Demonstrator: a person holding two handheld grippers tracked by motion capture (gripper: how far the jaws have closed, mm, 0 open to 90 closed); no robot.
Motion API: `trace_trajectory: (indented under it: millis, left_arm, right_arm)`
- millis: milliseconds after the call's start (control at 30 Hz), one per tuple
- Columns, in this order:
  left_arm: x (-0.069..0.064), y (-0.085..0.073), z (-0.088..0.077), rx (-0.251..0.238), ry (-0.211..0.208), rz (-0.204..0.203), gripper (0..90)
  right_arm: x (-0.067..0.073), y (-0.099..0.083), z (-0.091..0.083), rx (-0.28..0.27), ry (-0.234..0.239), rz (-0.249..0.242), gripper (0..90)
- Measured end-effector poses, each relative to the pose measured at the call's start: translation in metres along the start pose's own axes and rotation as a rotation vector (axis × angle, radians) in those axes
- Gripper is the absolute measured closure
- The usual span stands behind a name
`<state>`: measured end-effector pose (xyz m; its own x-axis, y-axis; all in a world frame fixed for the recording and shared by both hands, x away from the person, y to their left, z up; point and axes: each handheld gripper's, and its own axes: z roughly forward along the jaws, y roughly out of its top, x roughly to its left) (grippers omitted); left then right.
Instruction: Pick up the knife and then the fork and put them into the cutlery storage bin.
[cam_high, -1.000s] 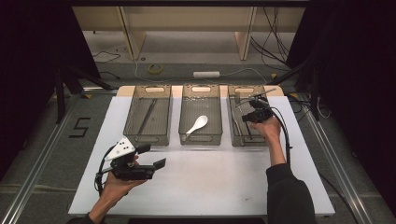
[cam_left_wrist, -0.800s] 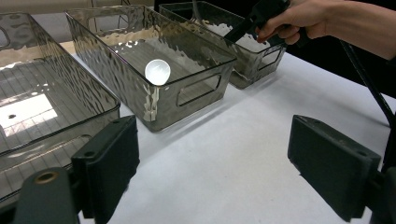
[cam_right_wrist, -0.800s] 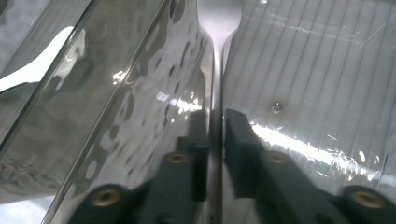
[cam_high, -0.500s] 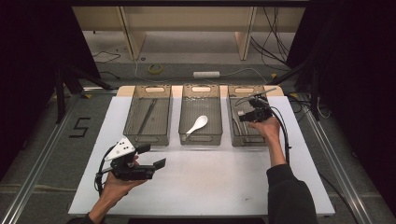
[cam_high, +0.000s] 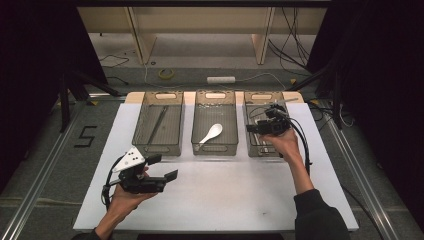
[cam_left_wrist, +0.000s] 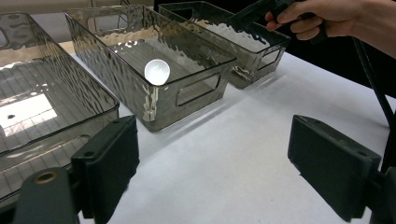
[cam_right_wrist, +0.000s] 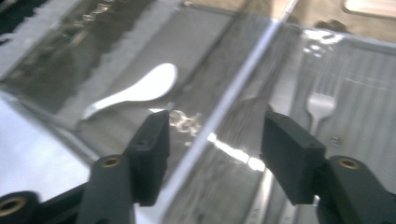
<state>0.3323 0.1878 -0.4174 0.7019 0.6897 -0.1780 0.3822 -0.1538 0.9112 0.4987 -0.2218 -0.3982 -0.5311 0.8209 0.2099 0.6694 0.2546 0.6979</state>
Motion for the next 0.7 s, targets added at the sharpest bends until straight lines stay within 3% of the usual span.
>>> trace_trajectory:
  millis: [233,700]
  left_arm:
    - [0.000,0.000,0.000,0.001,0.000,0.000,15.9]
    - [0.000,0.000,0.000,0.000,-0.001,0.000,15.8]
  right_arm:
    - [0.025,-0.010,-0.014,-0.065,0.047,-0.043,35.1]
    - [0.055,-0.030,-0.033,-0.150,0.073,-0.121,33.0]
